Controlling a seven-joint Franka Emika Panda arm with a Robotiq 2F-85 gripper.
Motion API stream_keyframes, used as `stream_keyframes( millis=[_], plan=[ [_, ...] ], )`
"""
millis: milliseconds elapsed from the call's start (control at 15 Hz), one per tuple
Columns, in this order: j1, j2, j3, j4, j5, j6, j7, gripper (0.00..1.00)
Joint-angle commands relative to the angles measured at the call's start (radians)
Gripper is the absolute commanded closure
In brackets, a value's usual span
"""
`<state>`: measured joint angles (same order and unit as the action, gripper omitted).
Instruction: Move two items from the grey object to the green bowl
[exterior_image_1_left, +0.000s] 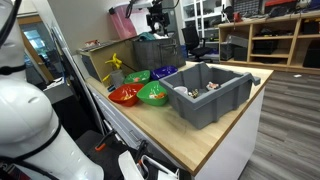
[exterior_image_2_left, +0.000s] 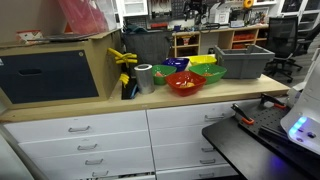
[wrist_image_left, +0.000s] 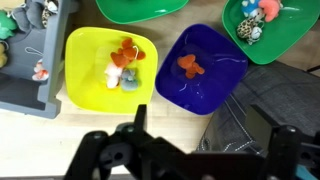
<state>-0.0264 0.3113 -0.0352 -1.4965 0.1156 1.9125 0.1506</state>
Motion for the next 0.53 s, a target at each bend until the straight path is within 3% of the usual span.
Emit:
stream_keyframes(
  millis=[0,467],
  plan=[
    [-0.030,-0.016,-0.022,0.016,-0.034,-0.042,-0.052,0.00],
    [-0.048,-0.090,-0.051,-0.034,-0.121,-0.075,-0.047,0.00]
  ],
)
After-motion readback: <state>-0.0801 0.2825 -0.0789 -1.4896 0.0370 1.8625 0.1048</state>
